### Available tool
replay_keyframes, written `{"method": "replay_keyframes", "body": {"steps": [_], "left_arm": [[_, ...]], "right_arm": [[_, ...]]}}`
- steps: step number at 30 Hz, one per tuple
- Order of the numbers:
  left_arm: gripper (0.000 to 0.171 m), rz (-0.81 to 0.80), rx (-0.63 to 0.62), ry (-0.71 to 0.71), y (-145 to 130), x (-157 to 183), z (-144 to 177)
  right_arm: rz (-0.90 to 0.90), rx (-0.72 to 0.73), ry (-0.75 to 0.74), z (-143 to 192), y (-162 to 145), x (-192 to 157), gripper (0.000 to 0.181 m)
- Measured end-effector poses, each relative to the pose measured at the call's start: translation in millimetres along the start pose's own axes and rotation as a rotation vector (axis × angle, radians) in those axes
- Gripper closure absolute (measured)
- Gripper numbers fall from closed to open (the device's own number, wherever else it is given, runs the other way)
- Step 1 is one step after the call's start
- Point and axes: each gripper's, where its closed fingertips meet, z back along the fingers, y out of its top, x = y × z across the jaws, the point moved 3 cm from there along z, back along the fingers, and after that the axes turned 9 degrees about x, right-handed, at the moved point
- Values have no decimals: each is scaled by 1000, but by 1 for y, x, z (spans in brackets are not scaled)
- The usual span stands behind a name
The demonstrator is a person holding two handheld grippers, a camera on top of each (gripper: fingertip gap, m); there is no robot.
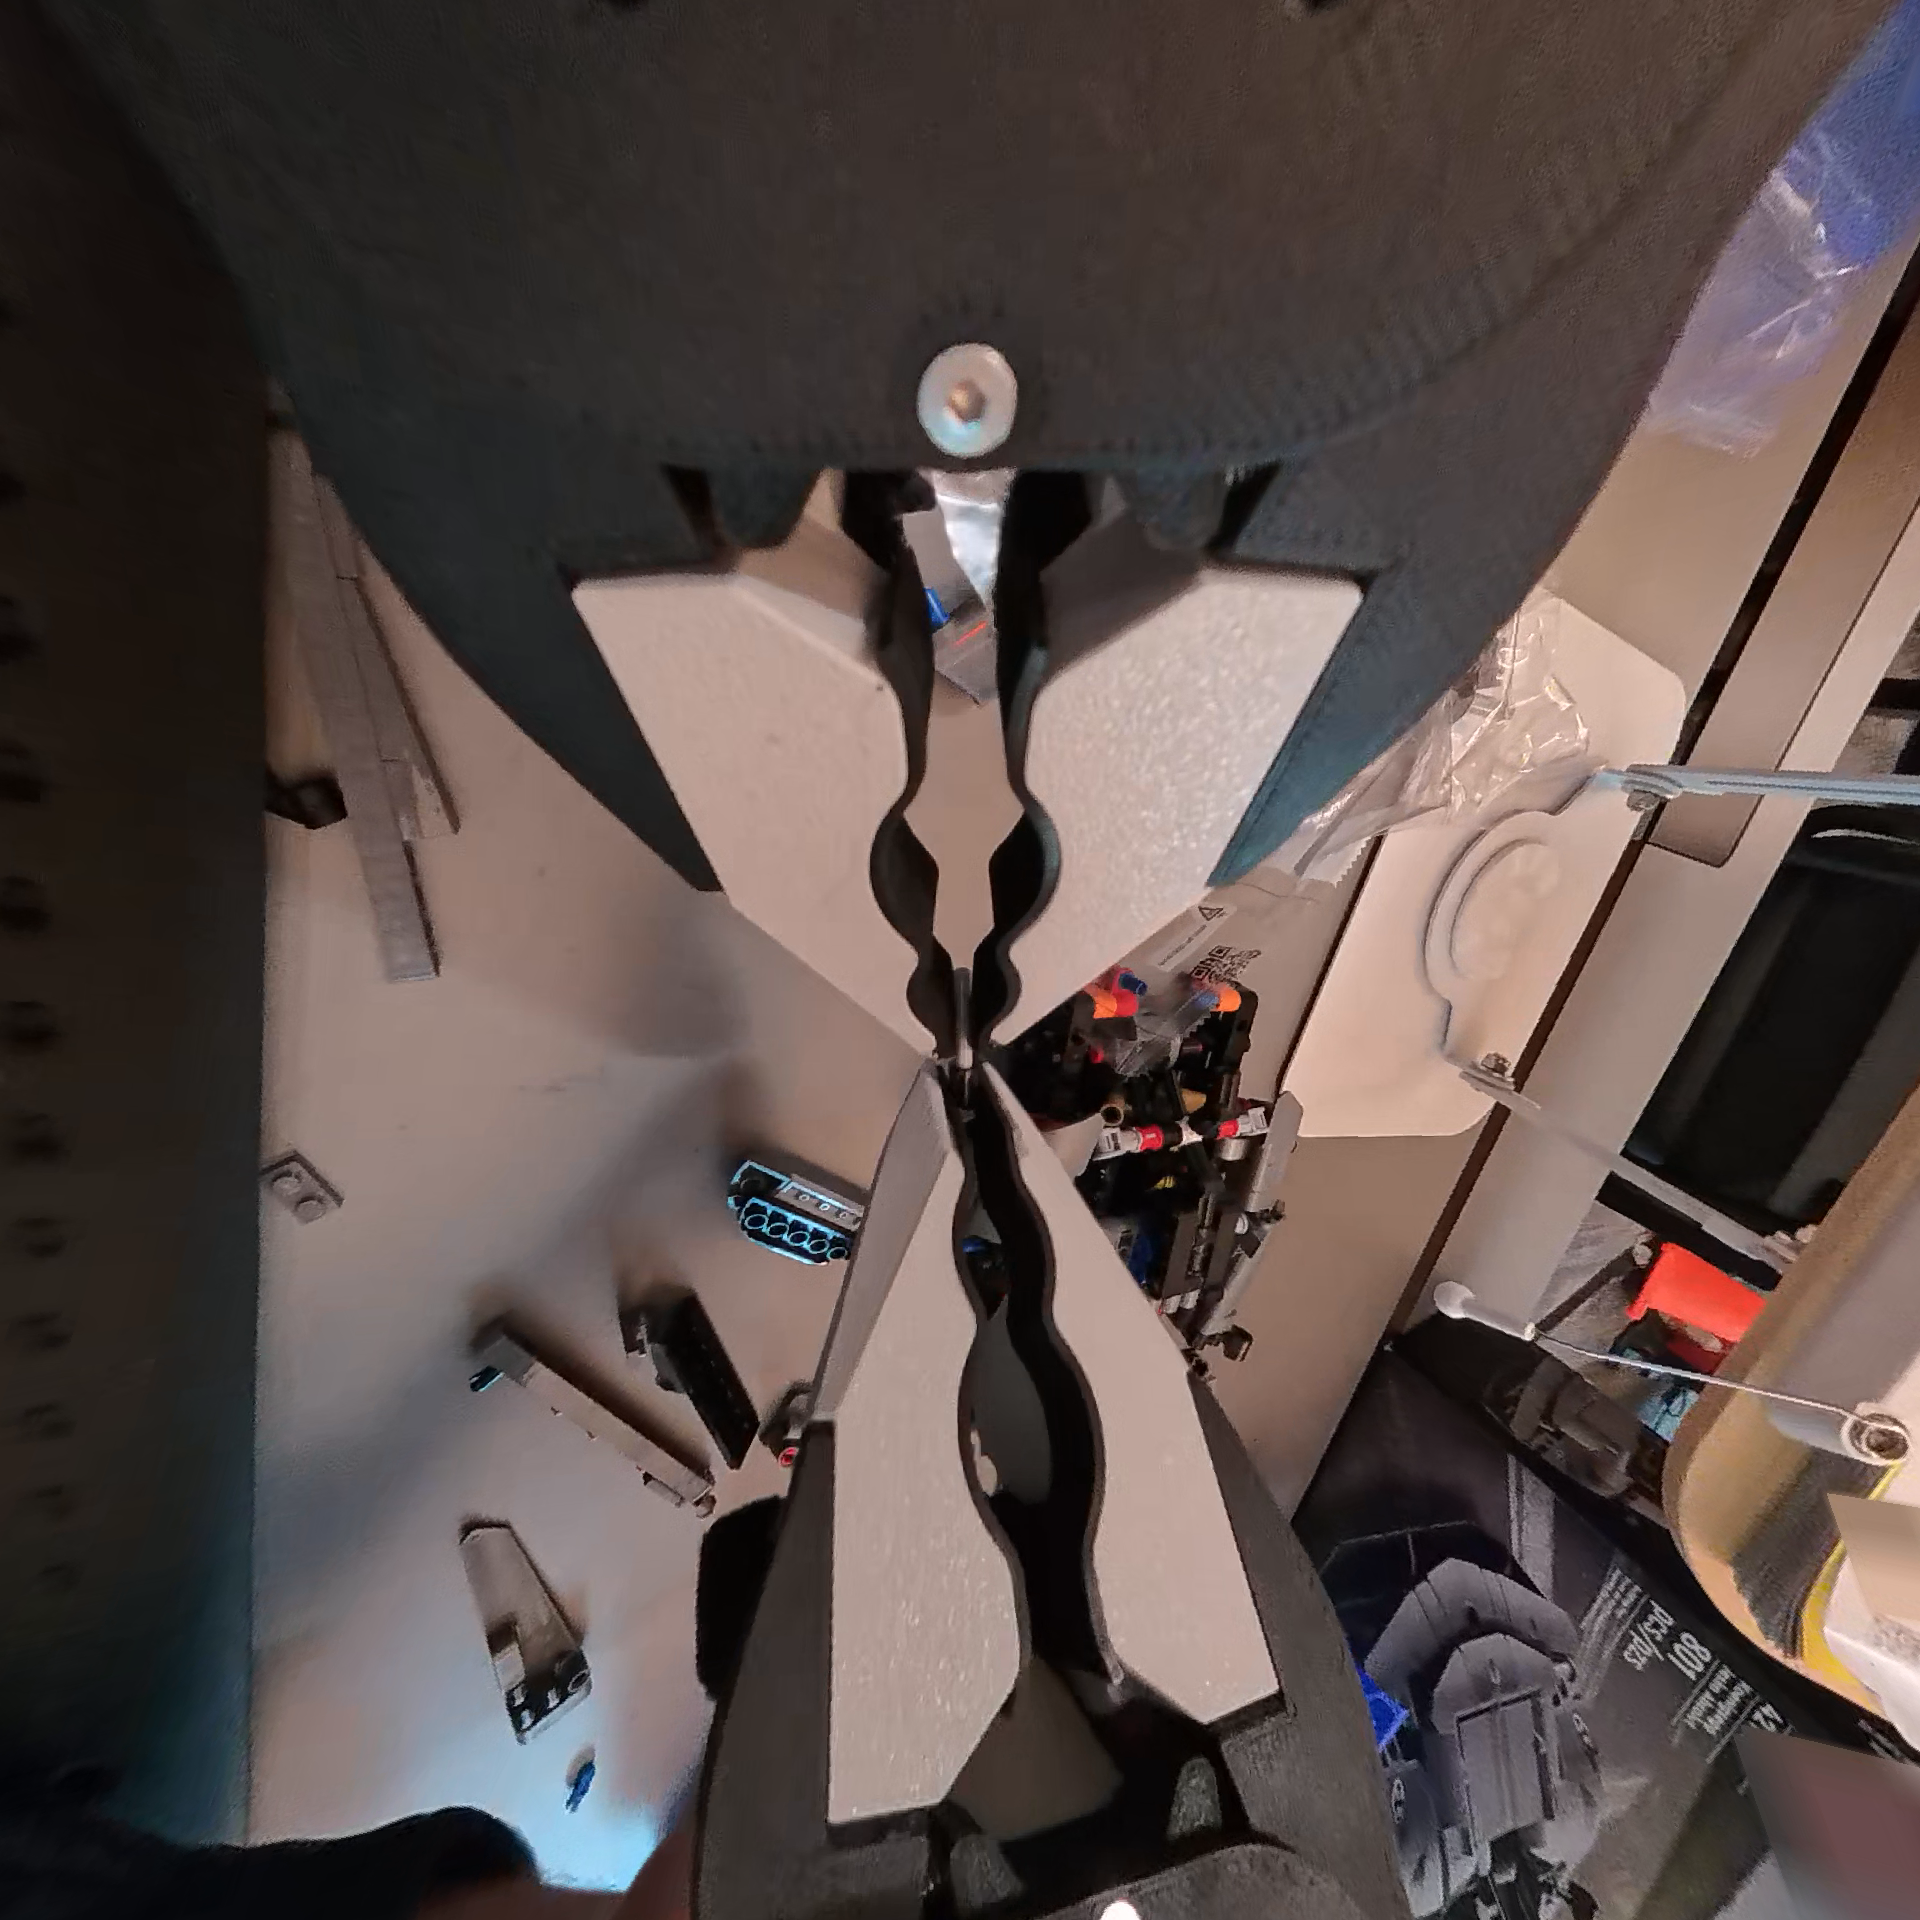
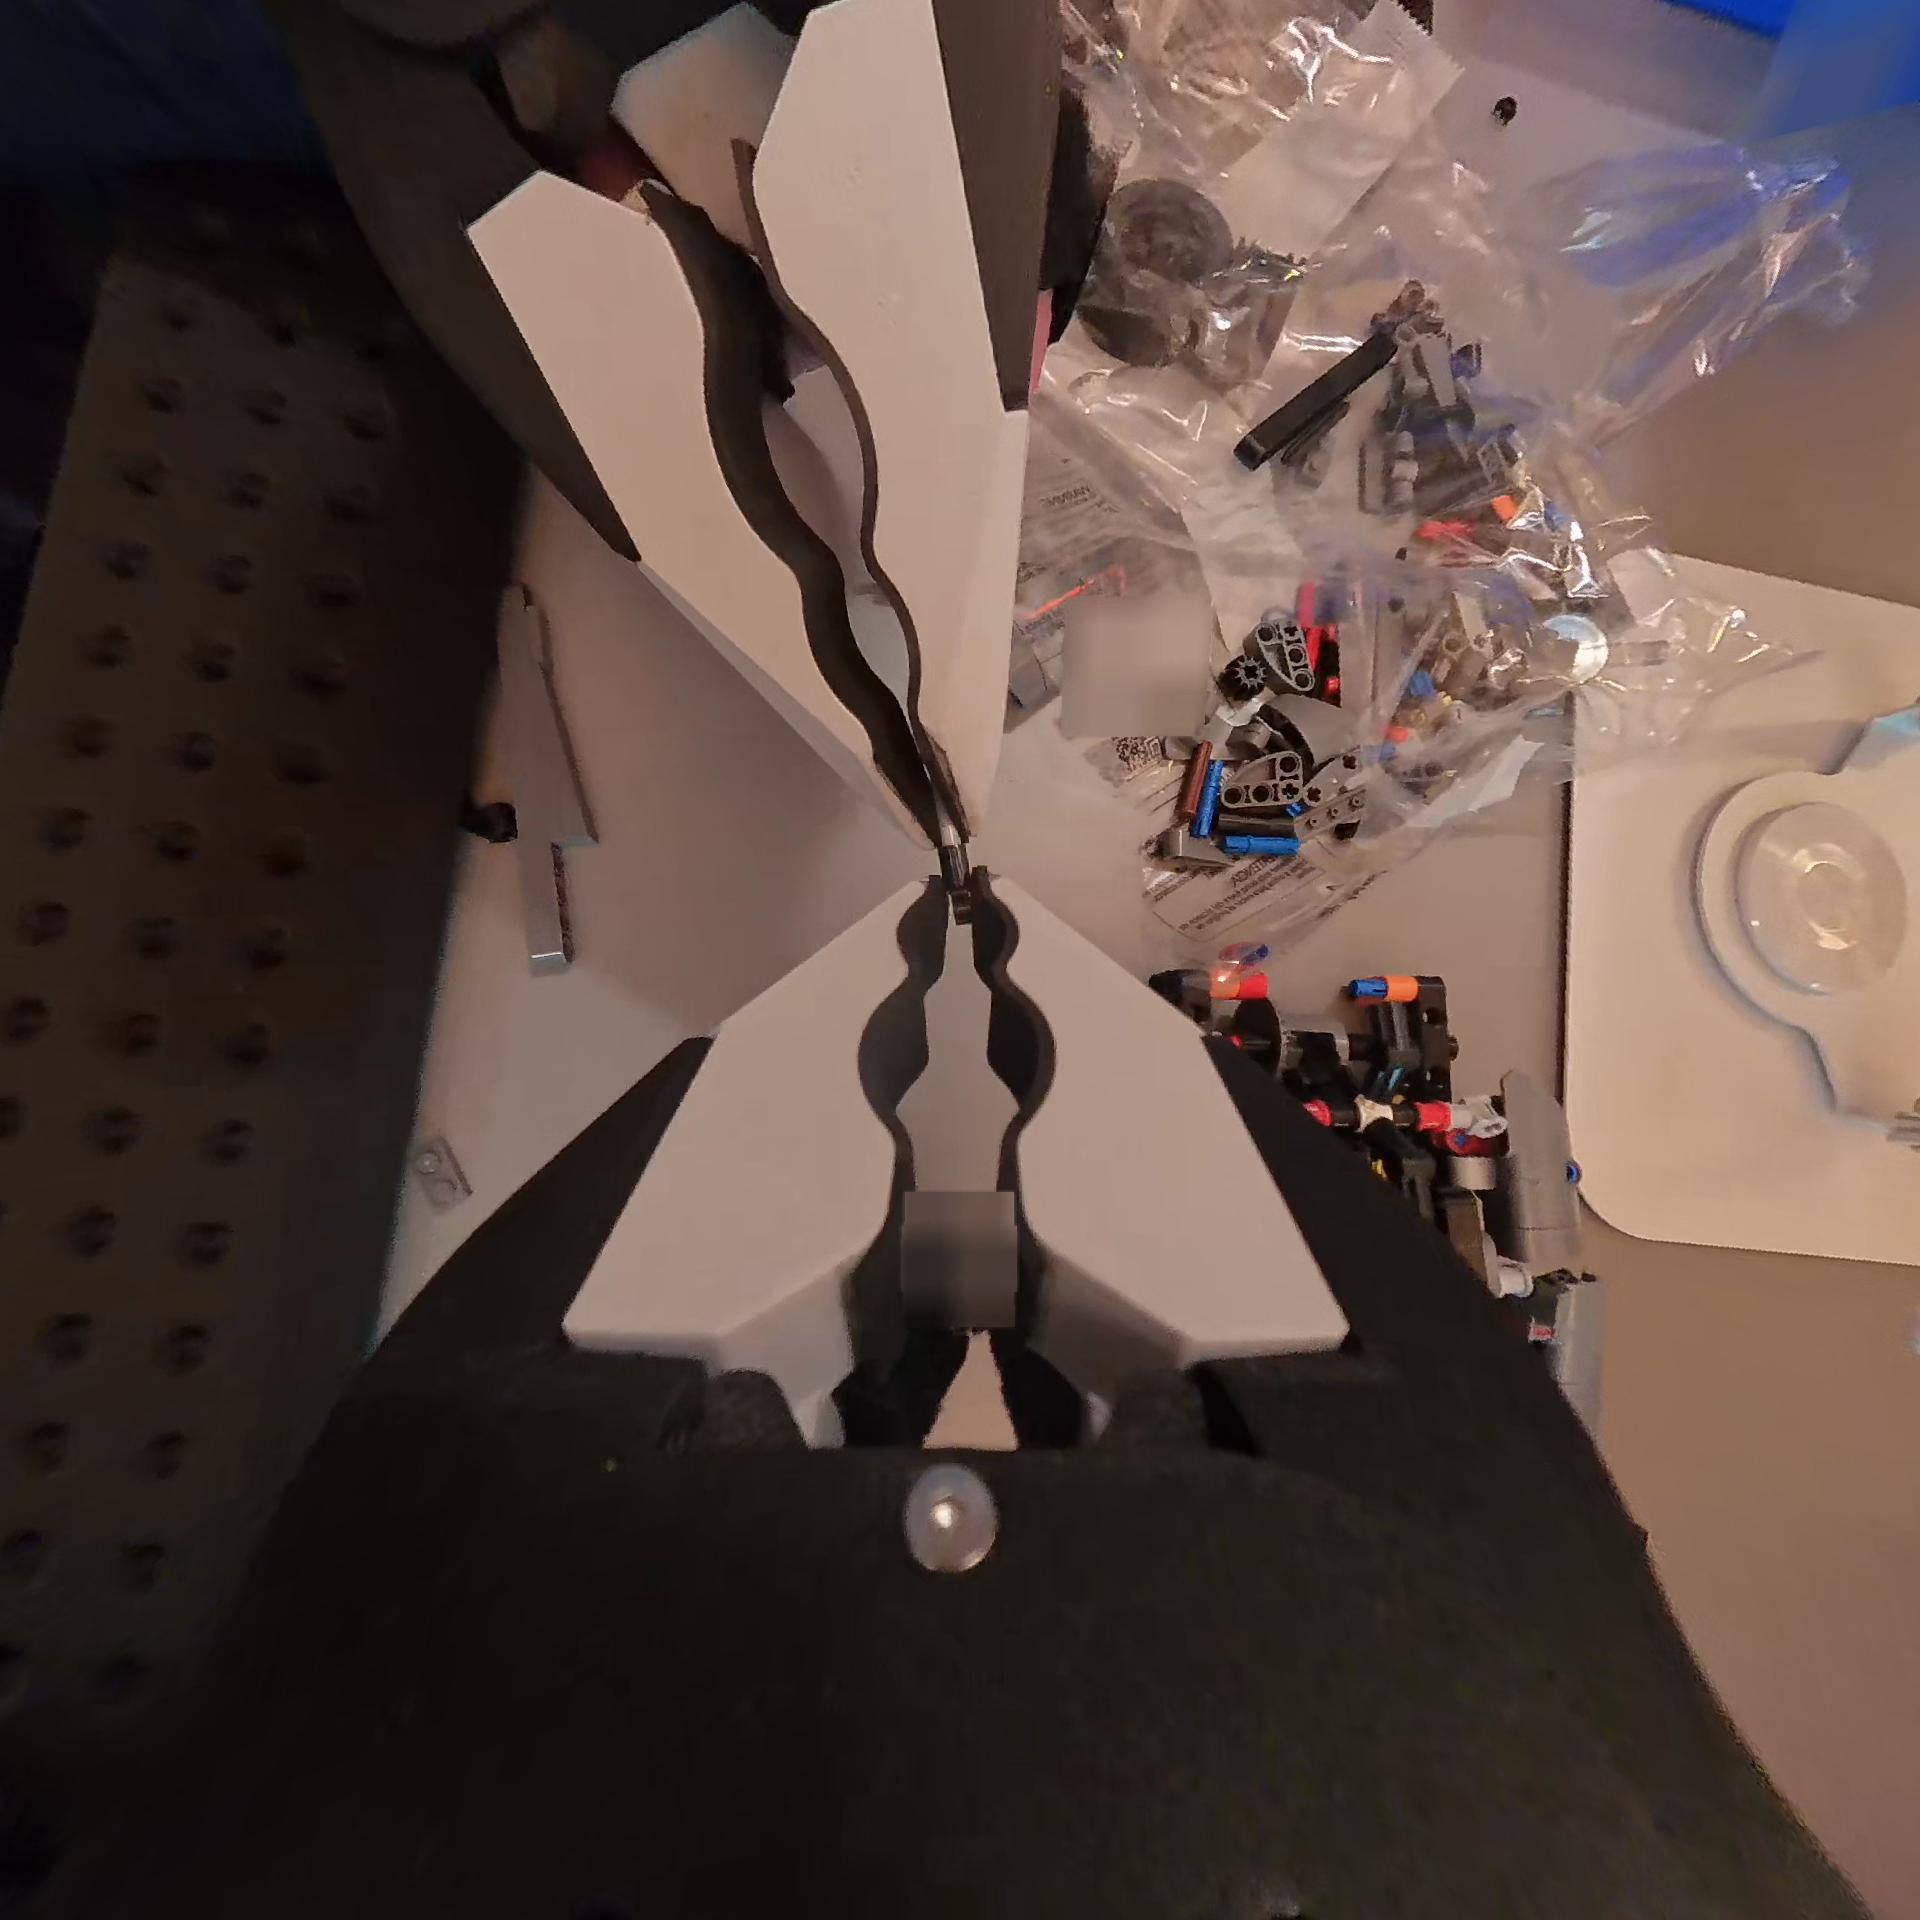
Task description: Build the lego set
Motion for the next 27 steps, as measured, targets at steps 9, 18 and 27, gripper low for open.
{"method": "replay_keyframes", "body": {"steps": [9, 18, 27], "left_arm": [[171, 9, 2, 57, 7, -6, 11], [171, 218, 97, 228, -1, -49, 41], [171, 252, 79, 277, -12, -59, 46]], "right_arm": [[25, -51, -68, 22, -14, 8, 179], [-36, -44, 8, 9, -25, 5, 179], [-72, -78, -227, -38, -4, 56, 156]]}}
